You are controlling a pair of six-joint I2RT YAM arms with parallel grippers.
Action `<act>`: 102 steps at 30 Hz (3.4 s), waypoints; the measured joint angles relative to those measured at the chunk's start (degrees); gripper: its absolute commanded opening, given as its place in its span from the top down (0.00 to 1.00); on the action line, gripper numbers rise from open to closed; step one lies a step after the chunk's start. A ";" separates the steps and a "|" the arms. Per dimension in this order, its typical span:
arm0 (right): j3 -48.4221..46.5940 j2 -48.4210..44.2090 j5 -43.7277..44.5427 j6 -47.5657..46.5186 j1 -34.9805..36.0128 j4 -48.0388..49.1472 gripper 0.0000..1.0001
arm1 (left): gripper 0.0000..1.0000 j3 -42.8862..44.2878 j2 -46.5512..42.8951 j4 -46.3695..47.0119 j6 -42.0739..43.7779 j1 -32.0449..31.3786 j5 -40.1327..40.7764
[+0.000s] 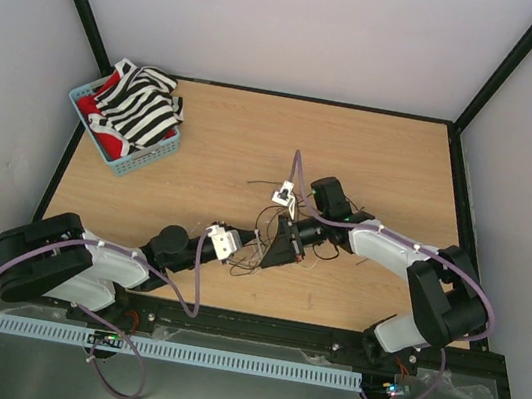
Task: Zip-tie the wires
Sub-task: Tie the cable at the center of the board.
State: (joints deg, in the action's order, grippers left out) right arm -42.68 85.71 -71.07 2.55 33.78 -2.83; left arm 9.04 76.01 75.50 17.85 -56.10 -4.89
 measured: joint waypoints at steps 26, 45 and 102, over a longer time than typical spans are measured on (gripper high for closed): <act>-2.95 1.97 1.20 10.05 -0.90 2.95 1.00 | 1.00 0.02 0.66 0.04 7.30 -1.68 2.56; -6.14 6.14 1.44 12.04 -2.05 2.43 1.00 | 1.00 0.39 2.47 0.50 10.23 -1.70 3.21; -9.42 -3.43 20.31 7.74 -2.67 -0.98 0.40 | 1.00 3.02 6.67 0.70 -0.92 -0.98 6.86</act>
State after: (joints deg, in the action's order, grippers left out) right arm -52.10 82.28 -50.76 10.28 31.11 -3.81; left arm 12.05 82.67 76.20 16.93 -57.08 1.98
